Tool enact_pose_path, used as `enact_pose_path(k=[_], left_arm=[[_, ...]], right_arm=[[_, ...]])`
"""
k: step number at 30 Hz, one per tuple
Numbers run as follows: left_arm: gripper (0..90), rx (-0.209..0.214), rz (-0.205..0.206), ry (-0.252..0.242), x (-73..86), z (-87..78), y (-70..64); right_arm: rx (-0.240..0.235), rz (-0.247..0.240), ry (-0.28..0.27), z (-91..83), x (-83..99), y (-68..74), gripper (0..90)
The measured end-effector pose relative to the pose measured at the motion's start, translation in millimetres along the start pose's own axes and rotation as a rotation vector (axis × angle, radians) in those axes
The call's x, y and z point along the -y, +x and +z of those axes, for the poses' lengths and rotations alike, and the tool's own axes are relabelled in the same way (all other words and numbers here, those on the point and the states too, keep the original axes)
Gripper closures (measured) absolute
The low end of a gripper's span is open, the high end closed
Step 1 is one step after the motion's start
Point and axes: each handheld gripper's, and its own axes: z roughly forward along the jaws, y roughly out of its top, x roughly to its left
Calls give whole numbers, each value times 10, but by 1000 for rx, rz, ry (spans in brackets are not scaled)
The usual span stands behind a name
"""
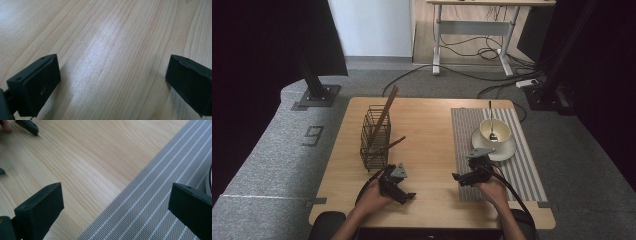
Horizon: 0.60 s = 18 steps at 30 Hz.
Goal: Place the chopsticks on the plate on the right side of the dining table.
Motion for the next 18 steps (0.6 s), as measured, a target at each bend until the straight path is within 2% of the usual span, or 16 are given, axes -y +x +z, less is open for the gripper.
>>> enact_pose_path(k=[7, 10, 18], left_arm=[[0, 0, -2, -2, 0, 1, -1], [0, -1, 0, -1, 0, 0, 0], [0, -1, -1, -1, 0, 0, 0]], right_arm=[[-22, 6, -20, -8, -138, 72, 0], [-42, 7, -7, 11, -217, 111, 0], [-54, -30, 12, 46, -372, 200, 0]])
